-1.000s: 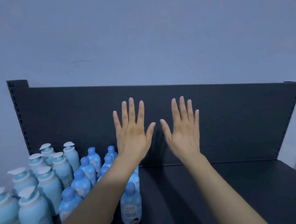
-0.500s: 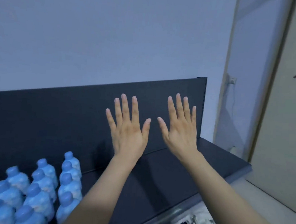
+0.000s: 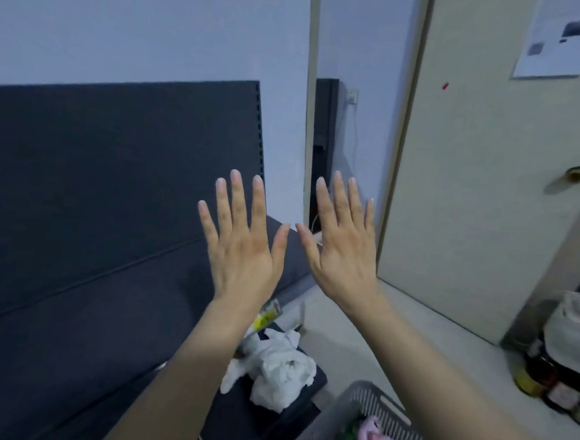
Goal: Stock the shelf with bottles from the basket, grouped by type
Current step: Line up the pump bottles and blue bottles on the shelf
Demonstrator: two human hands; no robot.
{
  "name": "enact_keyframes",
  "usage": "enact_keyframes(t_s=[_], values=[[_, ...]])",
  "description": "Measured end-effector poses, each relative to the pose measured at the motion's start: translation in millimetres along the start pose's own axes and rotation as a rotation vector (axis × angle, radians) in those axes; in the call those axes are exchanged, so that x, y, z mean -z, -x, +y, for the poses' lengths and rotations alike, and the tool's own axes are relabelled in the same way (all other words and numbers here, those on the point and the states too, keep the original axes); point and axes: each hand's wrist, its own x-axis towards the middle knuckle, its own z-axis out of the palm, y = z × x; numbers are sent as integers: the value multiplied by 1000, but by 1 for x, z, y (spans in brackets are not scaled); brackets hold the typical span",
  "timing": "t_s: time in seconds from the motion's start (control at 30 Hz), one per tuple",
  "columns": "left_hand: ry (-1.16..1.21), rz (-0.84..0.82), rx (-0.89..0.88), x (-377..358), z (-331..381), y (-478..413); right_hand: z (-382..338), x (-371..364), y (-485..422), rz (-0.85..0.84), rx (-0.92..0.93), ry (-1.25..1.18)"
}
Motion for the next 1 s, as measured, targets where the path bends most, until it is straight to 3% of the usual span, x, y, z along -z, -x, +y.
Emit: enact_keyframes(t_s=[0.4, 1.0], values=[[119, -346, -119, -127, 130, 119, 174, -40, 141, -376, -222, 54], [203, -1154, -205, -308, 148, 332, 277, -174, 348, -985, -601, 135]])
